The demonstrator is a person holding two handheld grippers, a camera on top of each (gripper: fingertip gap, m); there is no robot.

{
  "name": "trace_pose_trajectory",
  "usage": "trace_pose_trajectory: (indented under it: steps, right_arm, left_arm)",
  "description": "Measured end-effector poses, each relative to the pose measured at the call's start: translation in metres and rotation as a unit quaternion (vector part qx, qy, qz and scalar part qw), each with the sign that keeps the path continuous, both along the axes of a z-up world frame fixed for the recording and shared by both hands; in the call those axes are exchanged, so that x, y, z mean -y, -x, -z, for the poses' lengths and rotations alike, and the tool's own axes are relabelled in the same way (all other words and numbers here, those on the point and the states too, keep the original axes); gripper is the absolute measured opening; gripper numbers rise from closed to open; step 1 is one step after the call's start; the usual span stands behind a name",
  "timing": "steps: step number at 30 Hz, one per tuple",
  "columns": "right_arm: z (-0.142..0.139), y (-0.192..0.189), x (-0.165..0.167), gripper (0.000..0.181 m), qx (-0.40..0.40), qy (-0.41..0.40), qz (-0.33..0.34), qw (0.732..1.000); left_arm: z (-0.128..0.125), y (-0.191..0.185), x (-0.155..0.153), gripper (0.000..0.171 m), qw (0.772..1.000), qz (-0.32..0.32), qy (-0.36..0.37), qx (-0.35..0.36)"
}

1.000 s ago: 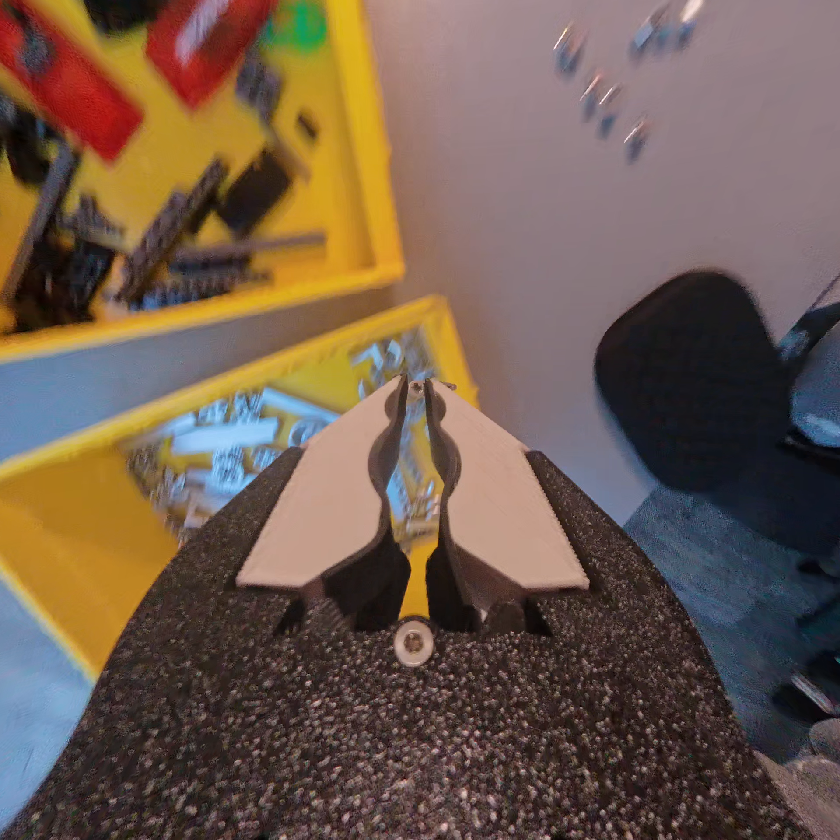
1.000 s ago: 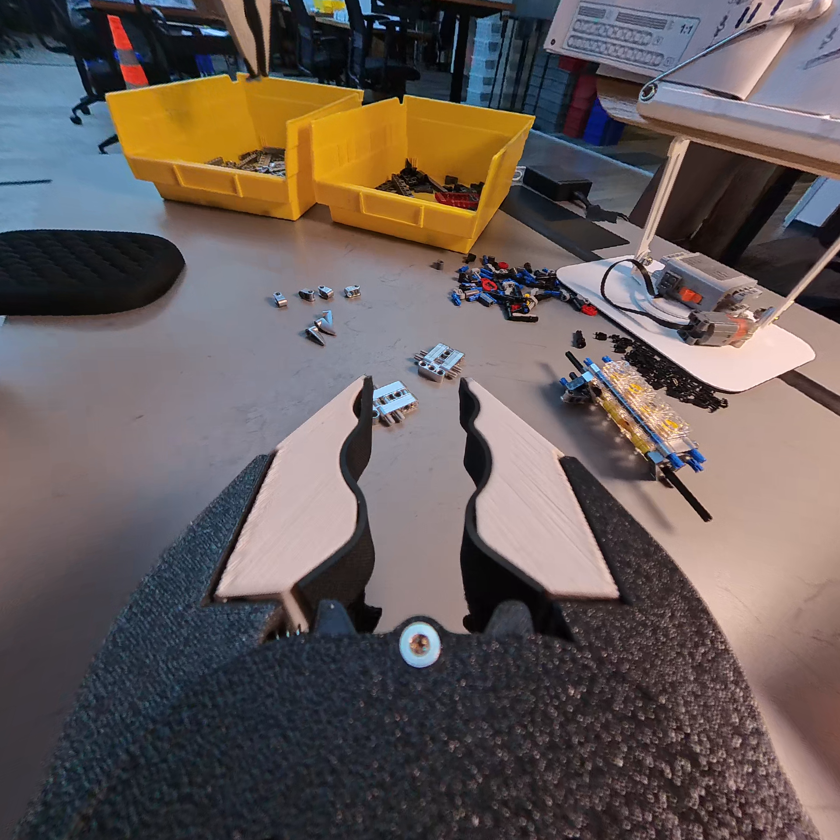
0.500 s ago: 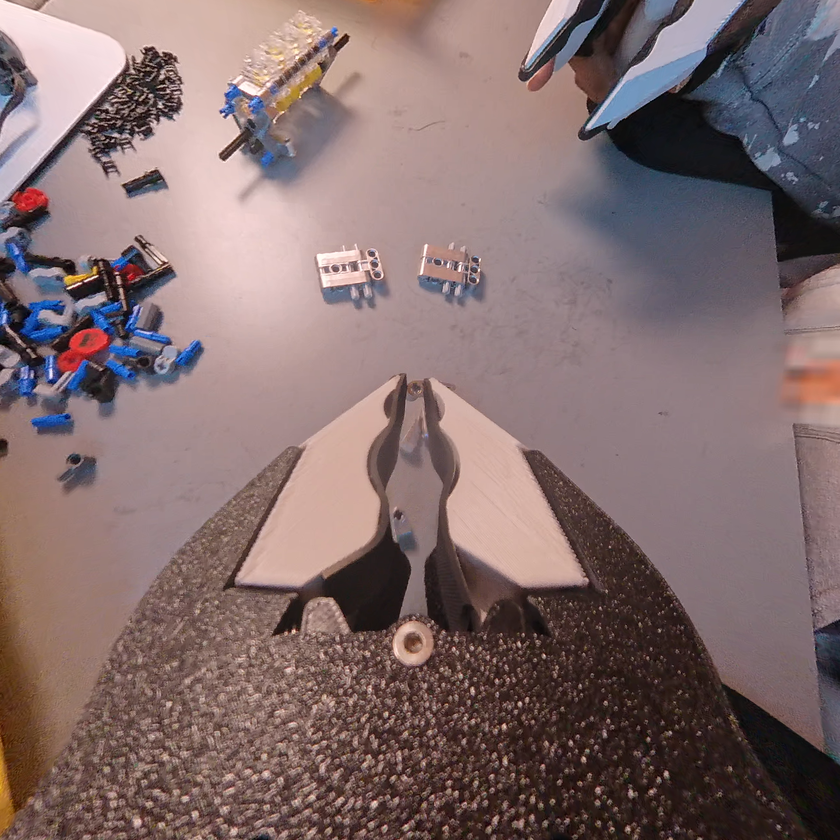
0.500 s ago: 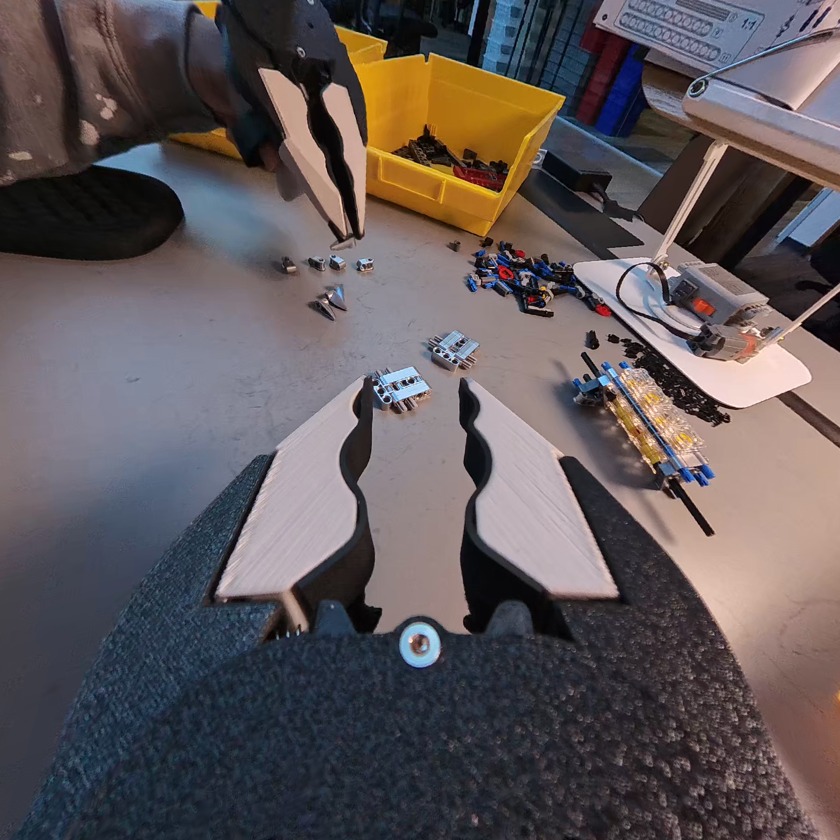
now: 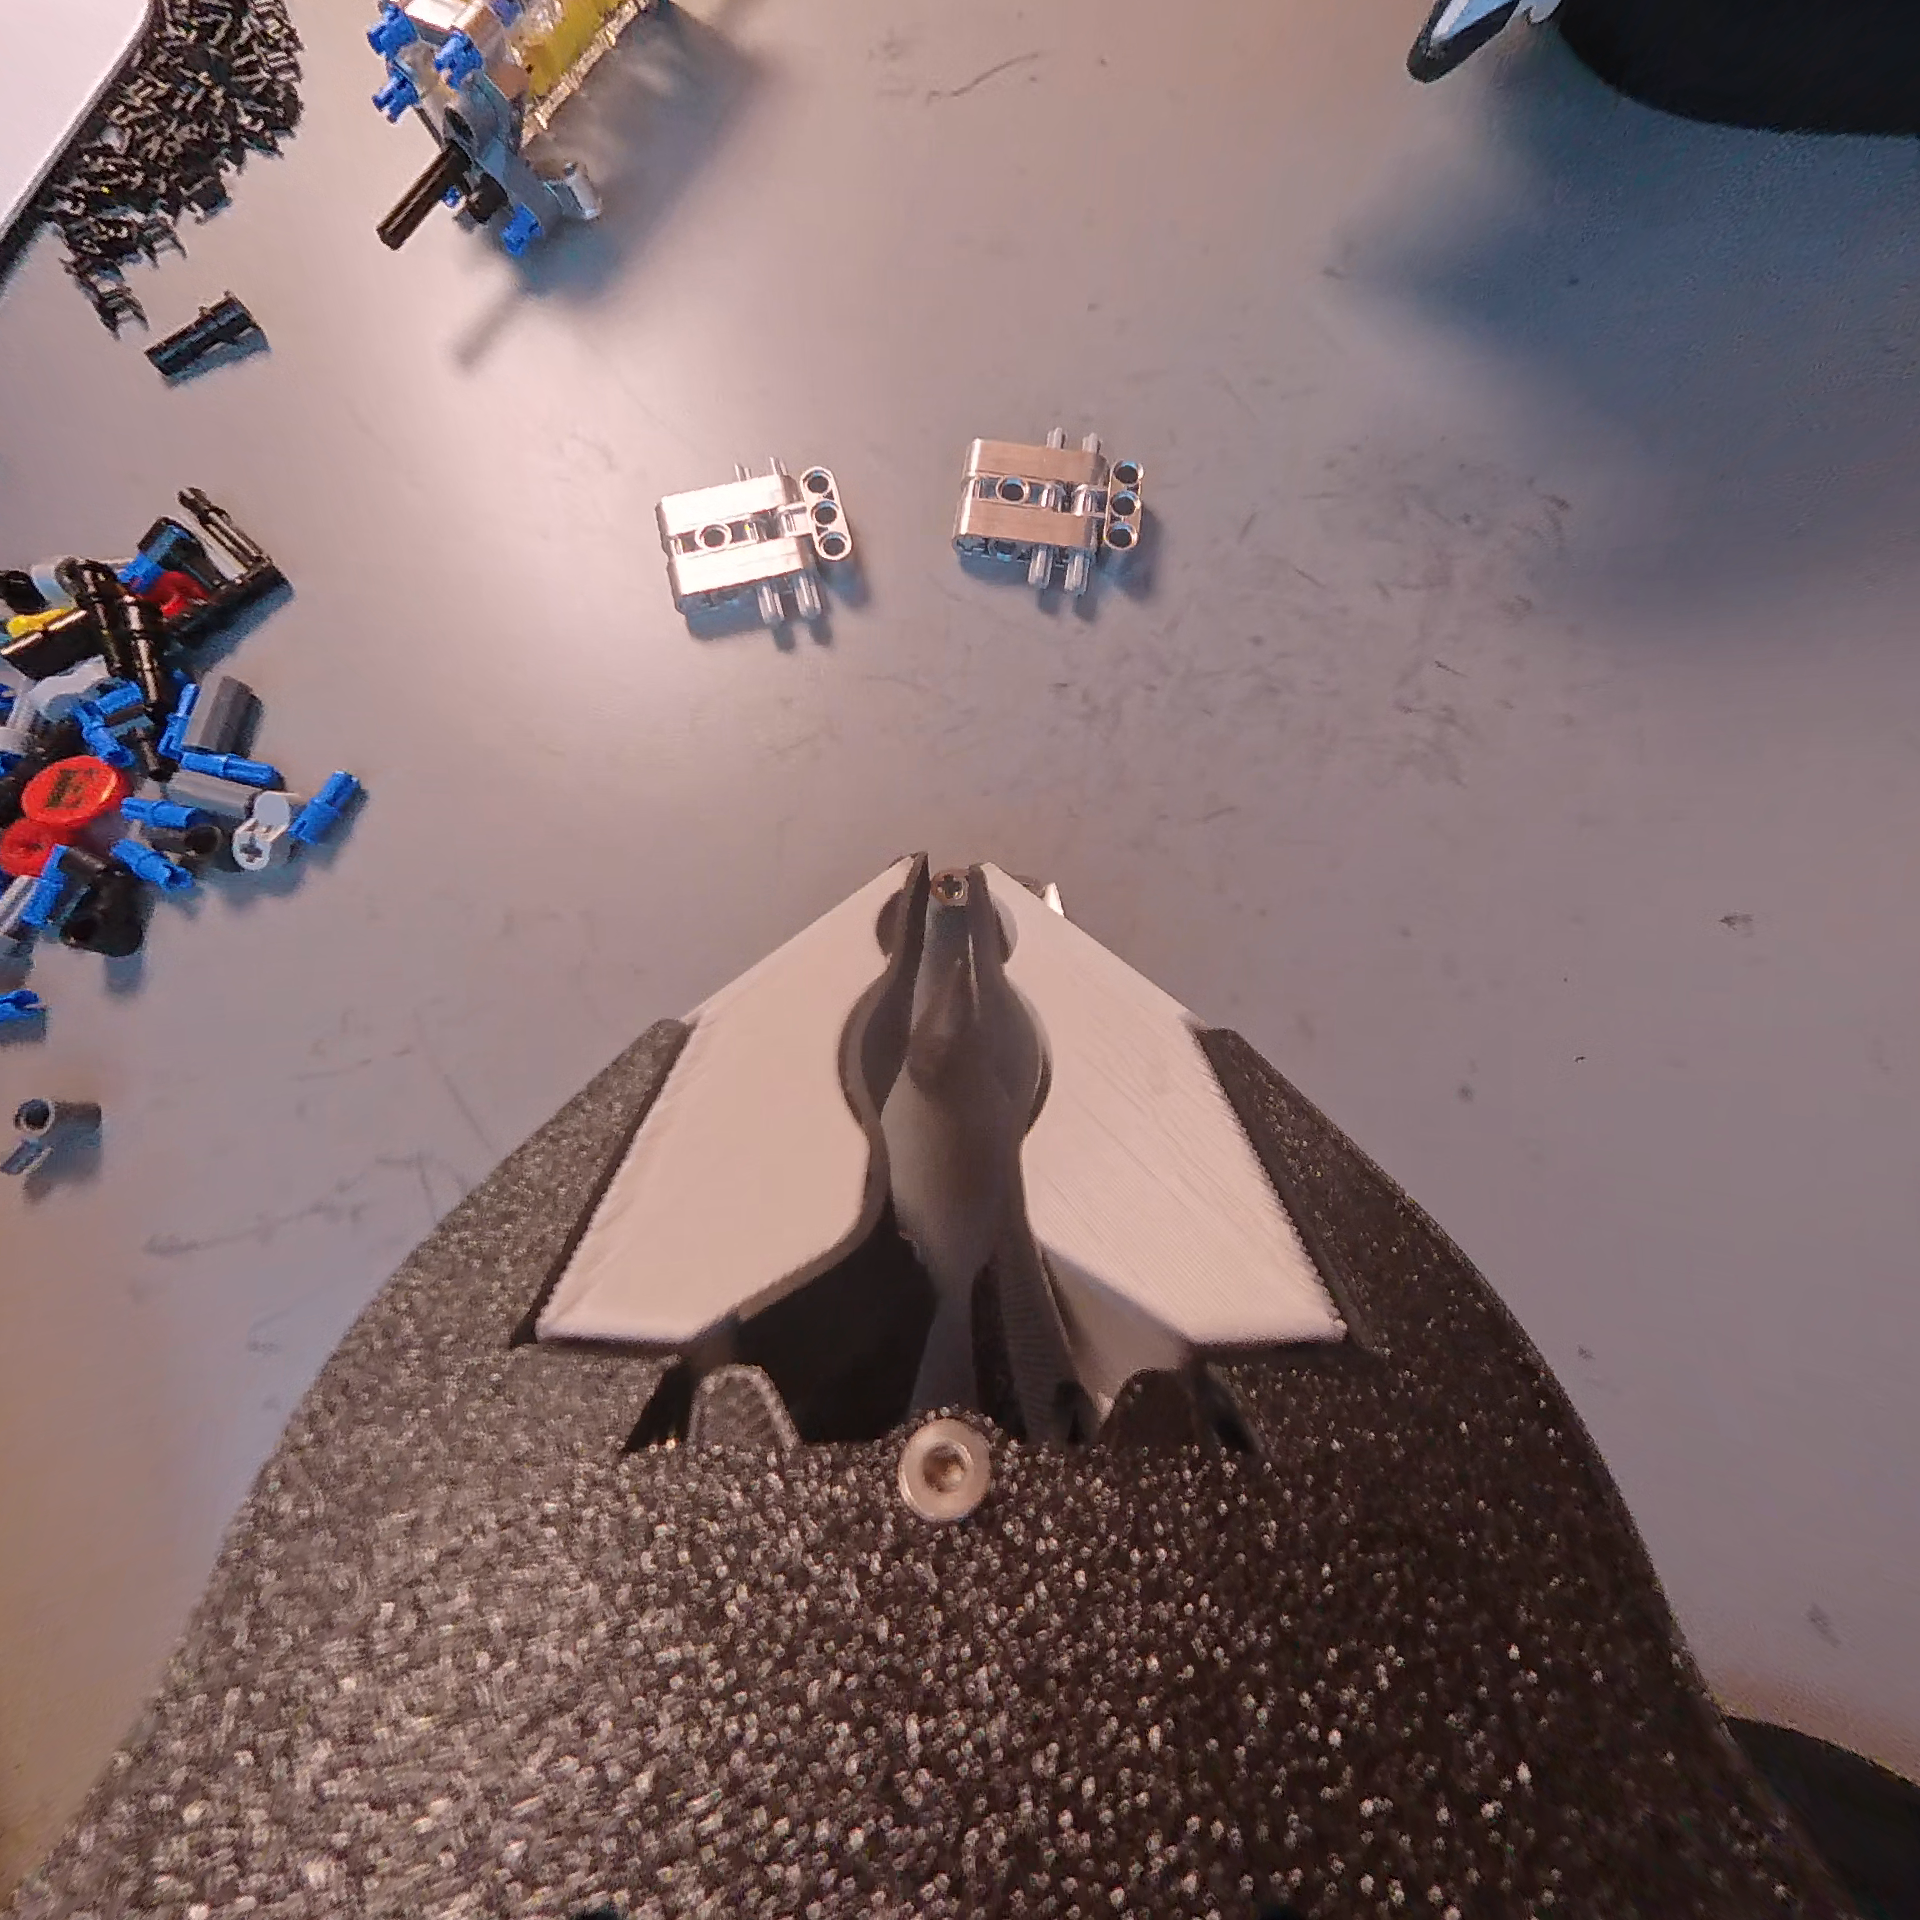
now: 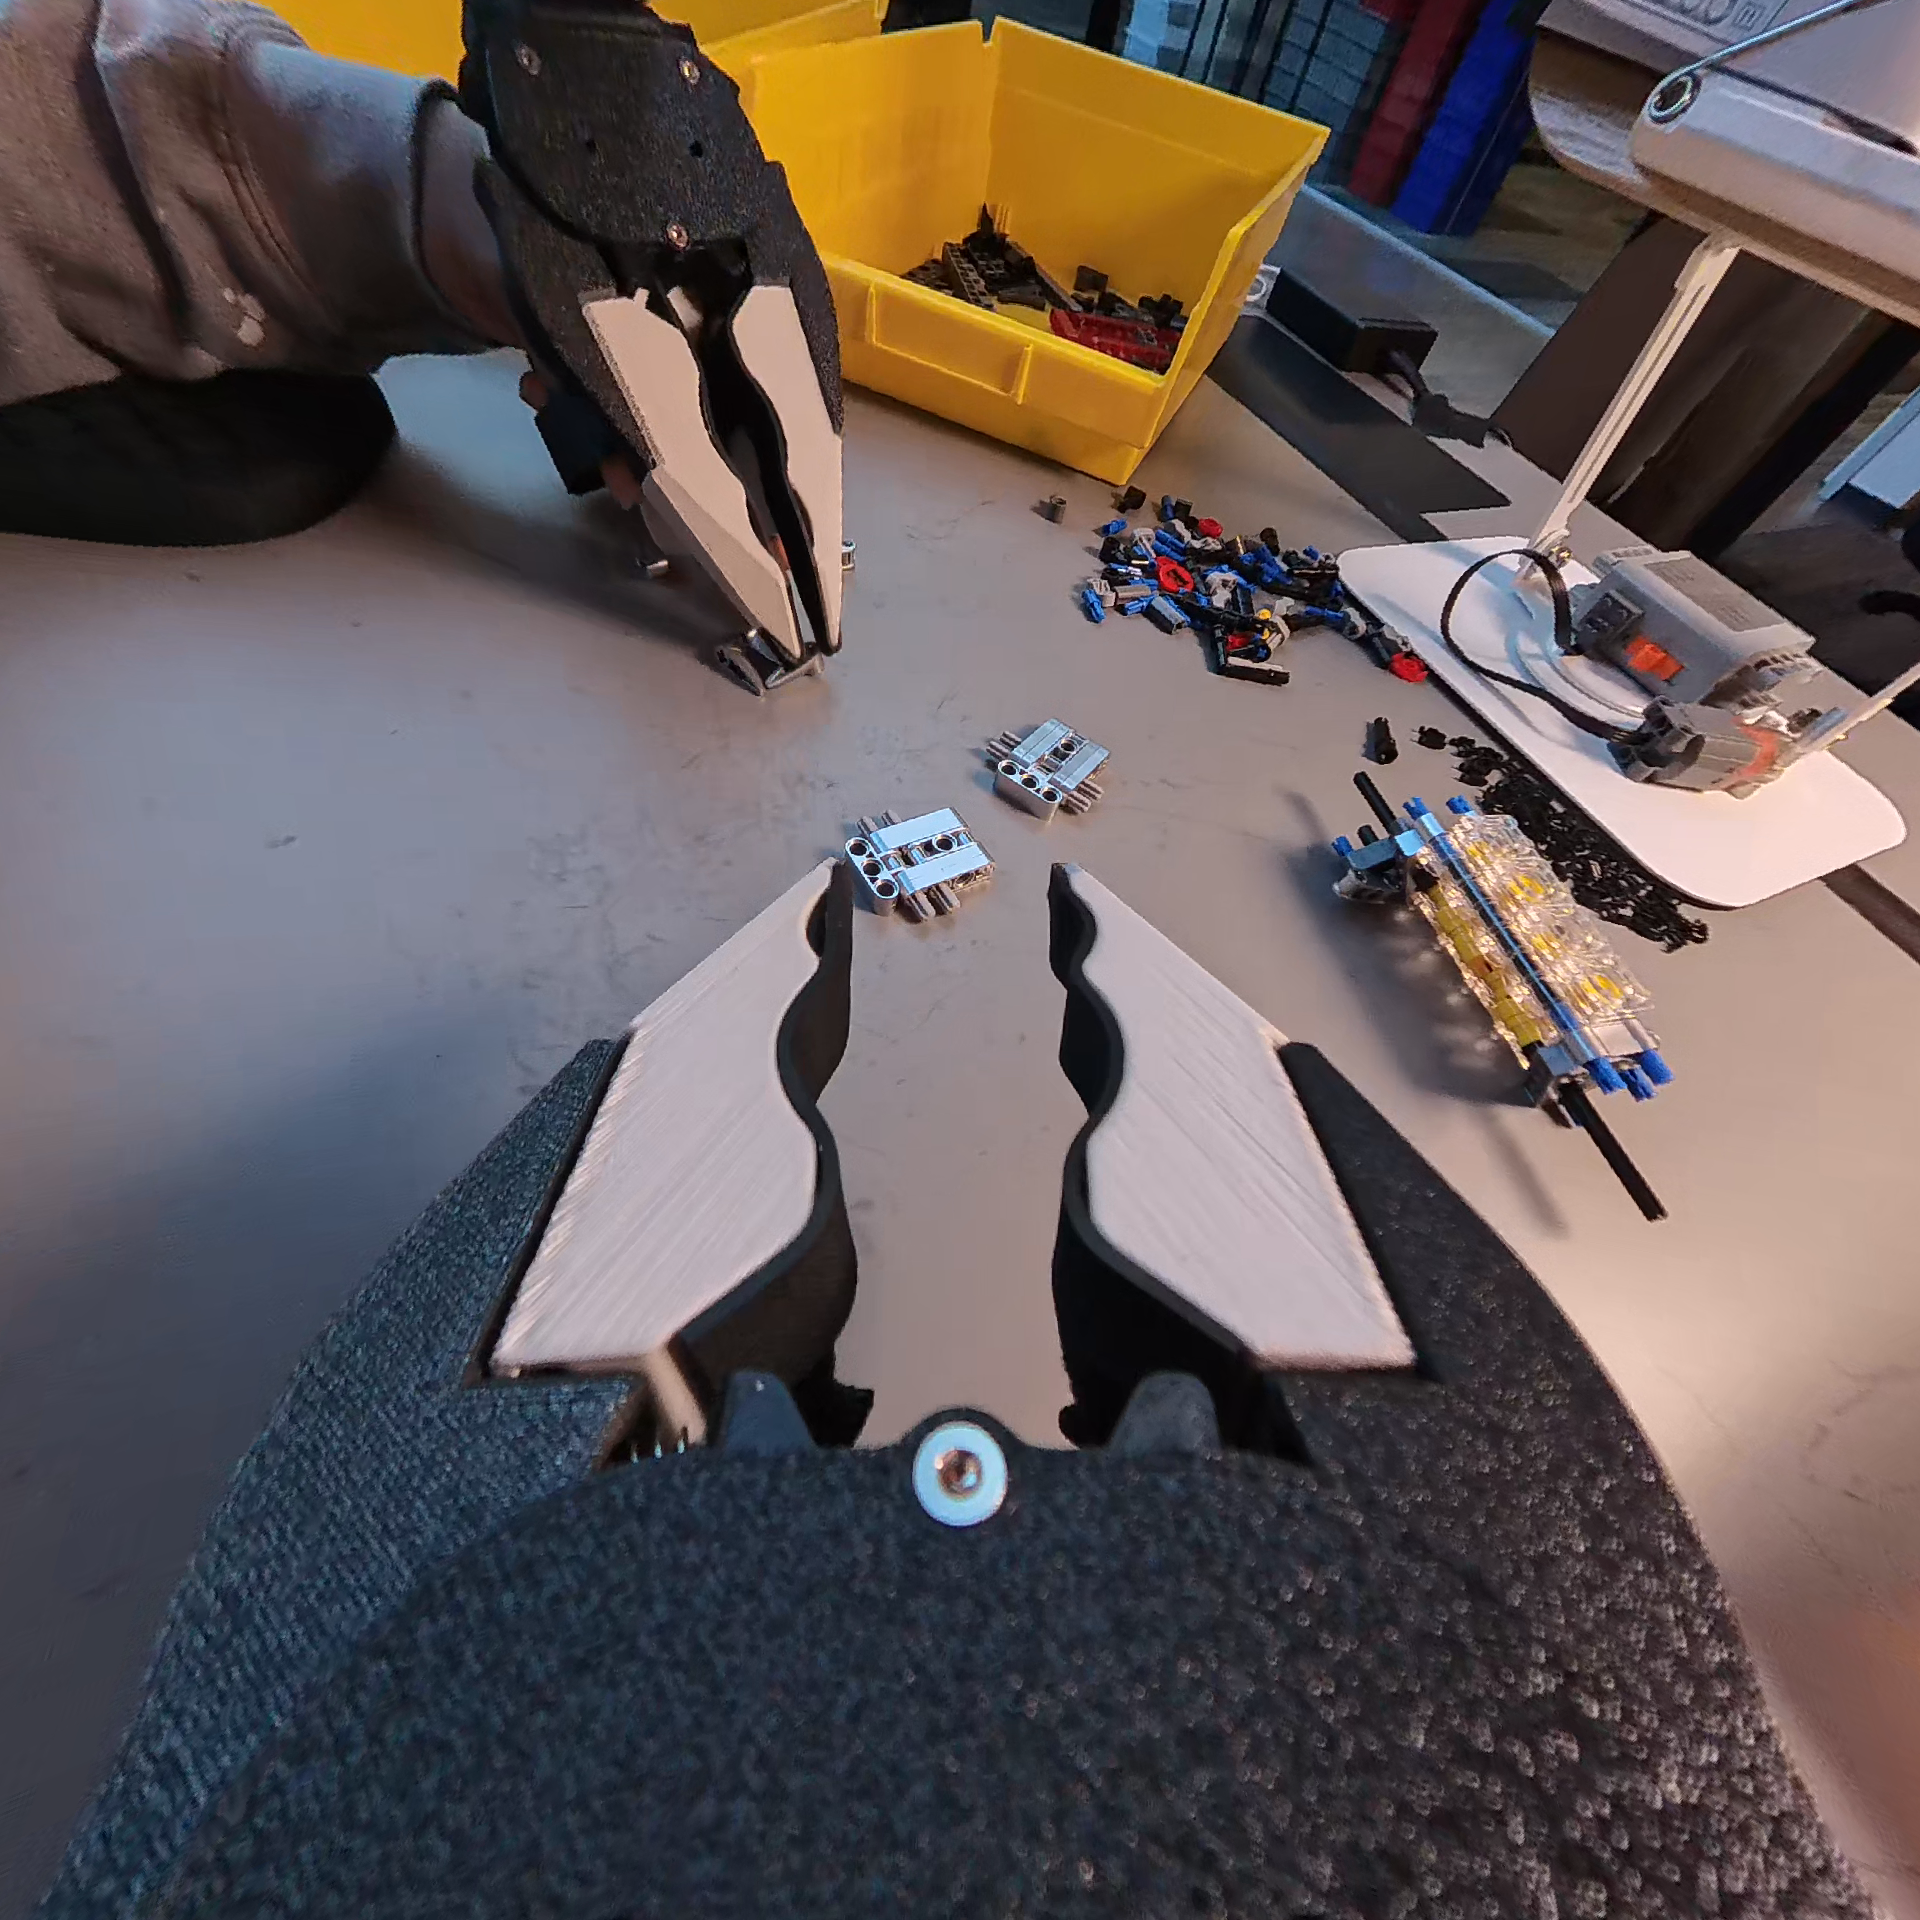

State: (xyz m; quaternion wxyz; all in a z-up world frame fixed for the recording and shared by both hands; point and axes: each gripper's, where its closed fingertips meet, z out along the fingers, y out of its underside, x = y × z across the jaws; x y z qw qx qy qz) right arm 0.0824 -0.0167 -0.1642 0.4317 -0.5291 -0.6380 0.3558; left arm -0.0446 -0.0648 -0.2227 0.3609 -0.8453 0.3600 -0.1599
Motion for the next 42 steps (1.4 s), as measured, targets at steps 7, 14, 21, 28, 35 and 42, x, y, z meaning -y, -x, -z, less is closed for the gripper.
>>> trace_pose_trajectory:
  steps: [7, 14, 21, 28, 35, 42]
  right_arm:
    - [-0.004, -0.002, -0.001, 0.037, -0.011, 0.001, 0.002, 1.0]
    - [-0.002, -0.001, -0.001, 0.037, -0.005, -0.004, 0.007, 1.0]
    - [-0.017, 0.003, -0.015, 0.043, -0.049, 0.012, 0.037, 0.998]
    - [-0.059, 0.049, -0.016, 0.071, -0.102, 0.021, 0.017, 0.994]
    - [-0.052, 0.09, -0.031, 0.051, -0.066, -0.028, -0.017, 0.997]
    - [-0.006, 0.072, -0.028, 0.0, 0.018, -0.072, -0.023, 0.997]
  left_arm:
    - [-0.003, -0.002, 0.001, 0.009, 1.0, 0.003, -0.012, -0.005]
    - [-0.024, 0.018, -0.016, 0.025, 0.995, -0.069, -0.07, 0.031]
    - [-0.084, 0.046, -0.041, 0.047, 0.951, -0.188, -0.189, 0.157]
    - [-0.107, 0.042, -0.045, 0.028, 0.923, -0.206, -0.28, 0.169]
    - [-0.123, 0.043, -0.048, 0.0, 0.897, -0.24, -0.32, 0.189]
    - [-0.111, 0.035, -0.044, 0.01, 0.916, -0.214, -0.306, 0.143]
